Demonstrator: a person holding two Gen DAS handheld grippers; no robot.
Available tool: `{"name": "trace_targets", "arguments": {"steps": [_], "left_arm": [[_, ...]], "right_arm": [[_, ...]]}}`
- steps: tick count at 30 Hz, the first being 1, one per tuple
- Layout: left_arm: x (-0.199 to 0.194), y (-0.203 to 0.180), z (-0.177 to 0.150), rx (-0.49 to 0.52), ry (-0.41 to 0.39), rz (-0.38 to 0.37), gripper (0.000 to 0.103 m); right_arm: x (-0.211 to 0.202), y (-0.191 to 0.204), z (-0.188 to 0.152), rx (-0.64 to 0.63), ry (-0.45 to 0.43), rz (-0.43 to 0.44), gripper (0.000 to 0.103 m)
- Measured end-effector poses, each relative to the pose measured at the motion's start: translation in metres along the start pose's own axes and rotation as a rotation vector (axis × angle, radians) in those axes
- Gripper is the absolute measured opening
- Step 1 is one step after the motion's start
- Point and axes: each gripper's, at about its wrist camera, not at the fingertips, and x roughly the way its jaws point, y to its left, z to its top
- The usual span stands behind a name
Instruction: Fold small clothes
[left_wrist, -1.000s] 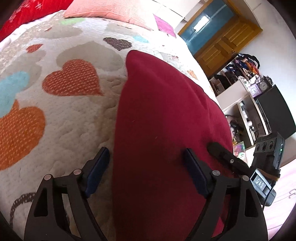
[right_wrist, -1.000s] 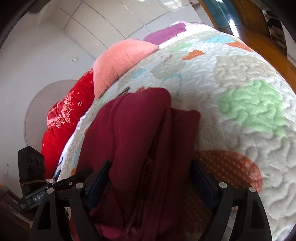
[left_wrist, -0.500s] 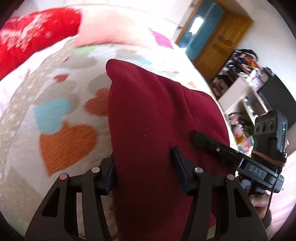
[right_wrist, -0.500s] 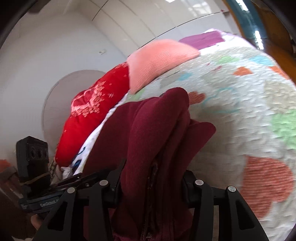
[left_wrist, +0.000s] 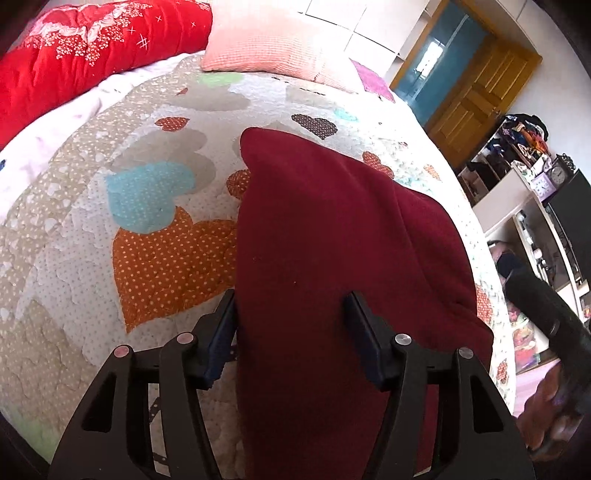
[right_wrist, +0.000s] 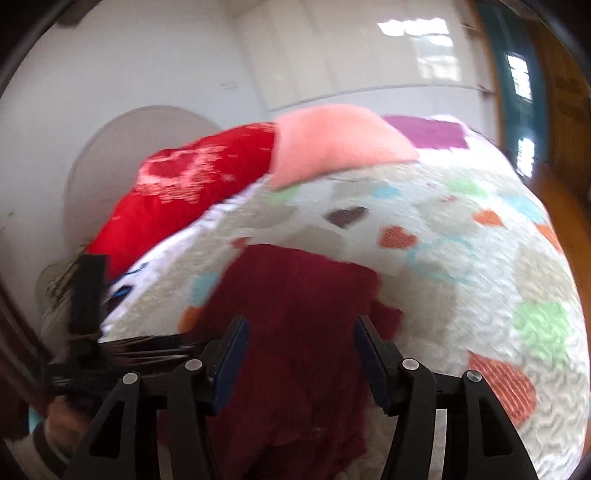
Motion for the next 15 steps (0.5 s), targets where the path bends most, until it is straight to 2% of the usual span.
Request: {"name": "trace_targets", "arguments": {"steps": [3, 8, 12, 15], "left_arm": [[-0.004, -0.004, -0.001, 0.015, -0.015, 0.034, 0.059], [-0.015, -0.012, -0.002, 0.053, -0.060, 0.103, 0.059], [-0.024, -0.019, -0.007, 0.101, -0.089, 0.174, 0.059], [-0.033, -0.023, -0.012, 0.127, -0.117, 0.200, 0.059]], "right_arm": [[0.013, 0.018, -0.010, -0.092, 0.065, -0.011, 0.048], [0.036, 0.015, -0.047, -0.137, 0.182, -0.105, 0.046], [0.025, 0.022, -0.052, -0.163, 0.155, -0.143, 0.046], [0.011, 0.021, -0.048, -0.133, 0.126, -0.129, 0.046]]}}
